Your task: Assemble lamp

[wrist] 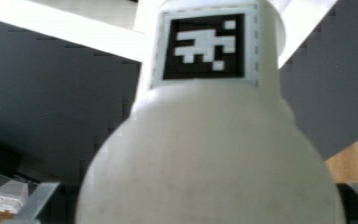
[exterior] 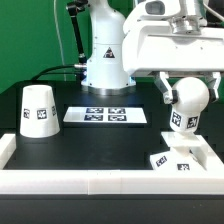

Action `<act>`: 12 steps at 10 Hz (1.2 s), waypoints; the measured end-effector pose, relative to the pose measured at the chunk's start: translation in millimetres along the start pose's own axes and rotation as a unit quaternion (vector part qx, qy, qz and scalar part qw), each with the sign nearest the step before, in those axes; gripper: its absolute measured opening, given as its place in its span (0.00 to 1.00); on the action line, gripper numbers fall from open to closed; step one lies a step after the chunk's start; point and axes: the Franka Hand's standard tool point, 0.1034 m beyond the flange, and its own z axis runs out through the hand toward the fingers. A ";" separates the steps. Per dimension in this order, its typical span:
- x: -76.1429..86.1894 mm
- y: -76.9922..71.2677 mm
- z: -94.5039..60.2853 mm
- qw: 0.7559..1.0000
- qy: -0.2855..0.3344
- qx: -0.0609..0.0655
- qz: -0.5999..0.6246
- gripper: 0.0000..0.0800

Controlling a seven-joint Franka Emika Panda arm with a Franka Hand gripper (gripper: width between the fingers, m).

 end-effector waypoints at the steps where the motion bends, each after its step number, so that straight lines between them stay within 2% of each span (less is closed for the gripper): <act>1: -2.3 -0.3 0.5 1.000 -0.002 0.000 0.000 0.72; 5: -5.5 -0.7 0.0 1.000 0.004 -0.004 -0.001 0.72; 6: -5.2 -0.7 -0.5 1.000 0.004 -0.003 -0.001 0.84; 7: -4.7 -0.5 -1.2 1.000 0.005 -0.004 -0.001 0.87; 10: -5.6 -0.6 -0.4 1.000 0.004 -0.004 -0.001 0.87; 12: -5.7 -2.0 -3.8 1.000 -0.009 0.003 0.001 0.87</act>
Offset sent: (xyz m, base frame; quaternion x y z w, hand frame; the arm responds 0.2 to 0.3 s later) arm -0.0084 -0.0012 -0.0009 -0.0165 0.0055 -0.0022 0.9998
